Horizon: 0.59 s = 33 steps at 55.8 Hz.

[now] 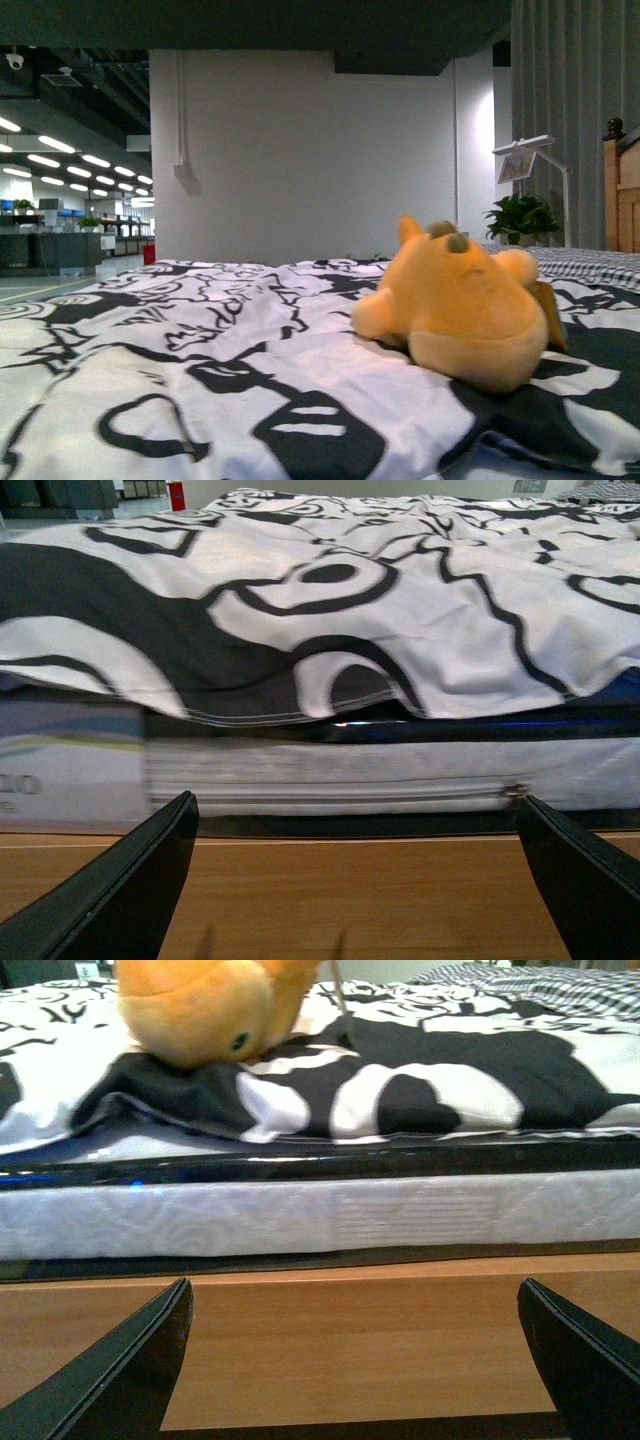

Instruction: Put away toys

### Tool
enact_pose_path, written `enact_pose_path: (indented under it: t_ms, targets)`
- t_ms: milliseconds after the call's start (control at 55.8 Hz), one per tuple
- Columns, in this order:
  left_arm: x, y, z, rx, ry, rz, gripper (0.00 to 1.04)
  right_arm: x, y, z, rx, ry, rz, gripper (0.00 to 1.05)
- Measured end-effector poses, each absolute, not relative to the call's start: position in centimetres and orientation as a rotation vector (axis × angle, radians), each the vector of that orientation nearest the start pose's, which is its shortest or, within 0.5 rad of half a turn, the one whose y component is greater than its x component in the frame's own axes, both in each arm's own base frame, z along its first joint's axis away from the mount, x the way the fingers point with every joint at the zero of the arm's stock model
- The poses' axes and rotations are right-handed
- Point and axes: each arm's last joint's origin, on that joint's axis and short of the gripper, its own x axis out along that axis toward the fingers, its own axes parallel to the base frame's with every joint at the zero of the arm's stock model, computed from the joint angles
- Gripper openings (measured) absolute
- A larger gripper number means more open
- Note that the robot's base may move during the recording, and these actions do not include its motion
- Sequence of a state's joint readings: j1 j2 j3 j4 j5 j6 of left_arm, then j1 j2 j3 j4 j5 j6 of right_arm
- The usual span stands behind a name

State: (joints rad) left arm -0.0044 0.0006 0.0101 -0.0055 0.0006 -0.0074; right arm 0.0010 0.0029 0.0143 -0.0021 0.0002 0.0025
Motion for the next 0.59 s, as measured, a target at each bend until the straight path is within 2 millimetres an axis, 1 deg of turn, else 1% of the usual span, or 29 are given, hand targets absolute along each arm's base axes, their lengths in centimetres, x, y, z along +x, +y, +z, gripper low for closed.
enact_pose_path:
  t_ms: [538,592]
  targets:
    - [9.71,-0.04,16.64,-0.008,-0.004,-0.002,0.98,9.70,0.01,16.80,0.003,-0.010,0.004,0.98]
    - [9.71,-0.04,16.64,-0.007,-0.004,-0.003,0.98,9.75,-0.02,16.67,0.022,0.012,-0.041,0.98]
